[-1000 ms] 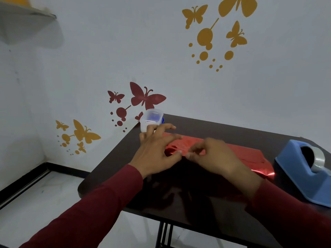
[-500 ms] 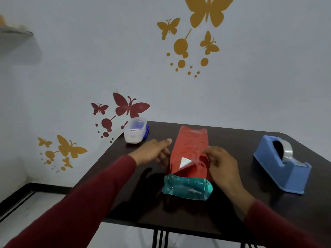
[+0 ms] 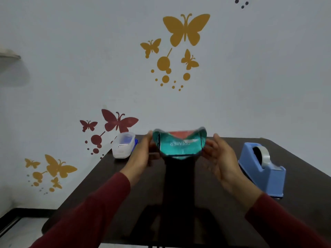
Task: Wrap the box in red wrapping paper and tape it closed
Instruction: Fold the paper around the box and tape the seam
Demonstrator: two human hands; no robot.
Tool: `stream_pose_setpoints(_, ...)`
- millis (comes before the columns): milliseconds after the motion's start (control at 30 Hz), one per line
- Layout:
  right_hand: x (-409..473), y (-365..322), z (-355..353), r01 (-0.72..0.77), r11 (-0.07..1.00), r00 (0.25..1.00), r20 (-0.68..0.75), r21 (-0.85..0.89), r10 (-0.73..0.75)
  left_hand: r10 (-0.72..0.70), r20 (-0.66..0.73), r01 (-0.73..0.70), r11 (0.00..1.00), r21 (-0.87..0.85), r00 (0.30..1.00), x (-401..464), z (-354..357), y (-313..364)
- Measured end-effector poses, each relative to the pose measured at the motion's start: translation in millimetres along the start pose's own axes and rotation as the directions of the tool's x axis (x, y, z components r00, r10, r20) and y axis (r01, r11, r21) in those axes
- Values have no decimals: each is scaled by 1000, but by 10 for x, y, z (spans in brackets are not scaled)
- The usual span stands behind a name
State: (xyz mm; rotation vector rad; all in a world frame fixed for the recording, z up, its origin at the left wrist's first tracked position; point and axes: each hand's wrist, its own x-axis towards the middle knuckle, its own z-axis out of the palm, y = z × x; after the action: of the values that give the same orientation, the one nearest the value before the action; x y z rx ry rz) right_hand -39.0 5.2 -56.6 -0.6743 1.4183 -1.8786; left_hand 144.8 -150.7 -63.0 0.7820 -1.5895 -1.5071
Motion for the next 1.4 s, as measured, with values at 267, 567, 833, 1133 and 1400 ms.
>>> stream_pose_setpoints(267,188,-813,130,-43,977,999,18,-211,47,-113,-6,113,993,29,994,310,291,868)
stream_pose_setpoints(567,217,-564,86,-81,990,996,29,-117,85,-149,21,146,986,82,989,290,401,643)
stream_pose_setpoints(833,198,-419,26,-85,985,995,31,-150,90,-110,24,107,988,116,994,253,338,529)
stream_pose_setpoints(1133,166,-498,-139,-31,989,998,-55,-147,23,492,-209,-432,859,274,845,-169,537,526)
stream_pose_setpoints(1400,-156,-628,-595,134,921,970,-143,-367,-198,684,297,-743,581,331,667,-282,1238,343)
